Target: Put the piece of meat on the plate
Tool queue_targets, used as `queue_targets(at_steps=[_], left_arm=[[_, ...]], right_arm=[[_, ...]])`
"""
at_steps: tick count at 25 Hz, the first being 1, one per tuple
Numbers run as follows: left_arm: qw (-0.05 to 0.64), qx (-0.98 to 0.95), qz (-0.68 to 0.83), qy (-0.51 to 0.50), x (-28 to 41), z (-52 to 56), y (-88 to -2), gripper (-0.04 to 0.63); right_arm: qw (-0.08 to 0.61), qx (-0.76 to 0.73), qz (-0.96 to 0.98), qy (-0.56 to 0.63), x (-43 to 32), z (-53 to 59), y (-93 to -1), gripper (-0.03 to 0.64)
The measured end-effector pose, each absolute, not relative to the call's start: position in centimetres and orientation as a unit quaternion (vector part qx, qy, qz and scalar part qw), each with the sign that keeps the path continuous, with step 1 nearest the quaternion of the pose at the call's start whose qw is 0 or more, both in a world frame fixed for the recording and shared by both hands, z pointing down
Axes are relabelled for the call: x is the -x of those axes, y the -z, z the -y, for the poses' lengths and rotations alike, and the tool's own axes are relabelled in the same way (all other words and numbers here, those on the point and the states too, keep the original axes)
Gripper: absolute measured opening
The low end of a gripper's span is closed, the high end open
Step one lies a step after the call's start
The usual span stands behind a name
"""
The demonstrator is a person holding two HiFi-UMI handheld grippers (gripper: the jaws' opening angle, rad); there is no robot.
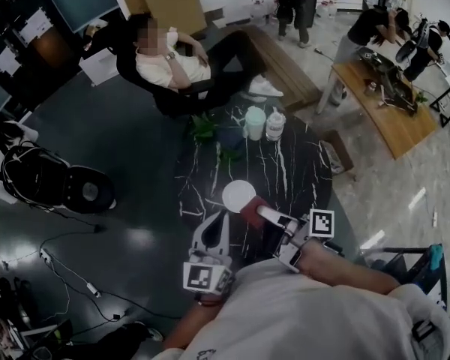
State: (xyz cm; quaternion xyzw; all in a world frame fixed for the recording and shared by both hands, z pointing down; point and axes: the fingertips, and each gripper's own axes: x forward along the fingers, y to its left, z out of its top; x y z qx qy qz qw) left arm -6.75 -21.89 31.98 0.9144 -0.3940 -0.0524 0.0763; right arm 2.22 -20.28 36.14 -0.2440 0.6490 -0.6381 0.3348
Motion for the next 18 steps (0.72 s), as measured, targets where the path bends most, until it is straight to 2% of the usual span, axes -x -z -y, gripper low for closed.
queue_targets(at_steps=[18], left_arm=[[0.105,-0.893,0.436,0.027,6.4,27.7,-39.4,0.006]], right_arm=[[0.240,0.249,-0.641,0.686,-3.8,28.1,-46.1,0.089]])
